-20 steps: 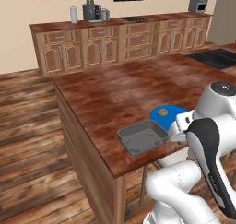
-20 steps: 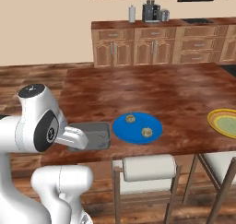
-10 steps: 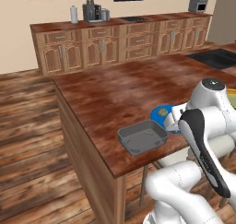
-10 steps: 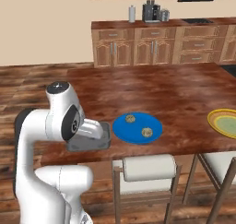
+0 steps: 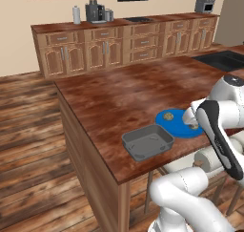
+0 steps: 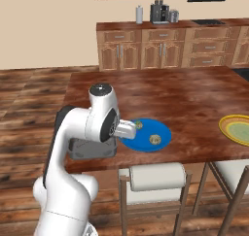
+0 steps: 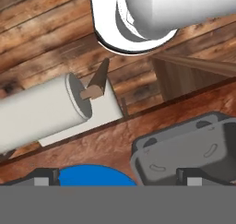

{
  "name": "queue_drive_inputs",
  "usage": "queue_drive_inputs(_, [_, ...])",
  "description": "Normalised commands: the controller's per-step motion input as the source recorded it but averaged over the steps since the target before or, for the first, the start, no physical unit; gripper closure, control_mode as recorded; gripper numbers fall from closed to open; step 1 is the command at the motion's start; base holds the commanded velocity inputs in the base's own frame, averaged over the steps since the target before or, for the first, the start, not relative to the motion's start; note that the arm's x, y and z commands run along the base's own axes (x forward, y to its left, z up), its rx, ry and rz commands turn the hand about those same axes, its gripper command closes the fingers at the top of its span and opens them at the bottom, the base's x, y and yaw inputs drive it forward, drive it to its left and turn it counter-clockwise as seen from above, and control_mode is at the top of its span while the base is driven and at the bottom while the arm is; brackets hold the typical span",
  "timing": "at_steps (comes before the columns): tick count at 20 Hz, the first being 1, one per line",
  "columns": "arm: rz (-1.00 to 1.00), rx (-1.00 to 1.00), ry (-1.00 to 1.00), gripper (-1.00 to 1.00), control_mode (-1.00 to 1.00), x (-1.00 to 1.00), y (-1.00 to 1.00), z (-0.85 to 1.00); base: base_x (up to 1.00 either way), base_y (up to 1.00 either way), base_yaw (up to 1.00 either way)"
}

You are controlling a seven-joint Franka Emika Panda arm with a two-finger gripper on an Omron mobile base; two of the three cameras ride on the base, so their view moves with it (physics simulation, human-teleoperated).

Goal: Place two dumplings into each of the tupperware containers and then place the containers in the fridge.

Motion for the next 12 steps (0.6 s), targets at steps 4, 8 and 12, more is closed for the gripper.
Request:
queue_drive_inputs(4, [-0.02,0.0,-0.02,-1.0,-1.0,0.41,-0.02,-0.03,0.0,0.0,0.0])
queue_drive_inputs(8, [-0.18,0.0,0.0,-1.0,-1.0,0.41,-0.16,-0.15,0.0,0.0,0.0])
queue_drive_inputs(12, [-0.17,-0.02,0.06,-1.0,-1.0,0.52,-0.41,-0.31,0.0,0.0,0.0])
